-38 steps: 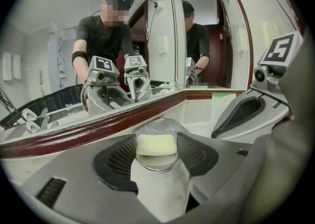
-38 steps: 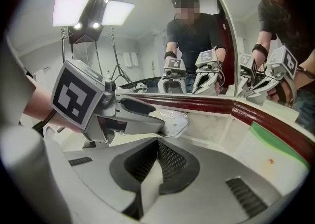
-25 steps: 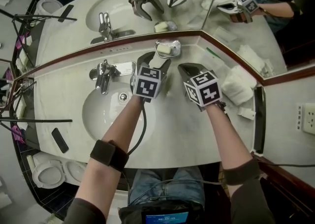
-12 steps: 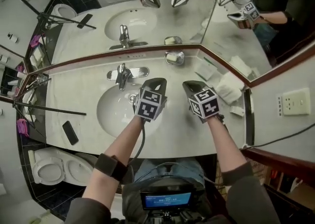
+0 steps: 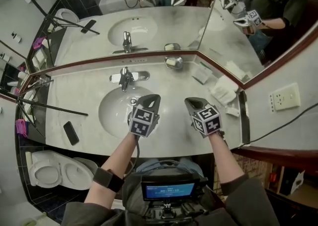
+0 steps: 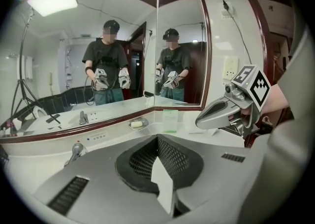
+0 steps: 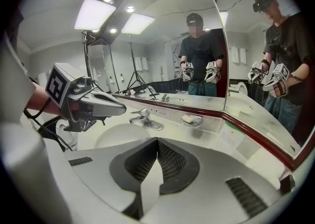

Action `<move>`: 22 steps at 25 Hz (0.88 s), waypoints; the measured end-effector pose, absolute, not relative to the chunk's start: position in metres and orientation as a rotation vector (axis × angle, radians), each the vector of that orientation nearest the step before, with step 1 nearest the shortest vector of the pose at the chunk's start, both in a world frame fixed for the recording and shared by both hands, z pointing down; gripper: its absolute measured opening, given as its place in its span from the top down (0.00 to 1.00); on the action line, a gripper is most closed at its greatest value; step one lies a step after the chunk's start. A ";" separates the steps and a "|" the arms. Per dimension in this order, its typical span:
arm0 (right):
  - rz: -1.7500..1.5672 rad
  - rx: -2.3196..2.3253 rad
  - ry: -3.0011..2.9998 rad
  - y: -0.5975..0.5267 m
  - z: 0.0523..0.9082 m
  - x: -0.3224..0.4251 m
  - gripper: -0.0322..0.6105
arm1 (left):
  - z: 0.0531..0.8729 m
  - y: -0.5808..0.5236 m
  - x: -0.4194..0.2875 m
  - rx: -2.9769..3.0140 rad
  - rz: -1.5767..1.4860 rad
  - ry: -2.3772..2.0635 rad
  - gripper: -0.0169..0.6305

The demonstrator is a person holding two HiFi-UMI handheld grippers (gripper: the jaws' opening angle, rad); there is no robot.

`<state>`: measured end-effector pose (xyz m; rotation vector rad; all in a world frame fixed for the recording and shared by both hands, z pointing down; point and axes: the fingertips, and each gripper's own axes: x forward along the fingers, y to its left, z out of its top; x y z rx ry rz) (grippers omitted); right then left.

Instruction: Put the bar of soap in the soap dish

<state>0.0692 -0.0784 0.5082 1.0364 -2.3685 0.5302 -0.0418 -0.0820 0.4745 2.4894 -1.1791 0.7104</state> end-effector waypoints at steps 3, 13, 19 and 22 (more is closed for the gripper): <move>0.540 1.055 -2.369 -0.067 0.509 0.076 0.92 | 0.471 -0.073 -0.046 2.500 0.705 -1.187 0.97; 0.553 1.081 -2.365 -0.059 0.512 0.095 0.92 | 0.471 -0.060 -0.052 2.493 0.682 -1.215 0.97; 0.570 1.066 -2.362 -0.055 0.518 0.096 0.92 | 0.477 -0.054 -0.052 2.472 0.696 -1.200 0.97; 0.574 1.051 -2.362 -0.053 0.521 0.094 0.92 | 0.478 -0.052 -0.051 2.465 0.694 -1.197 0.97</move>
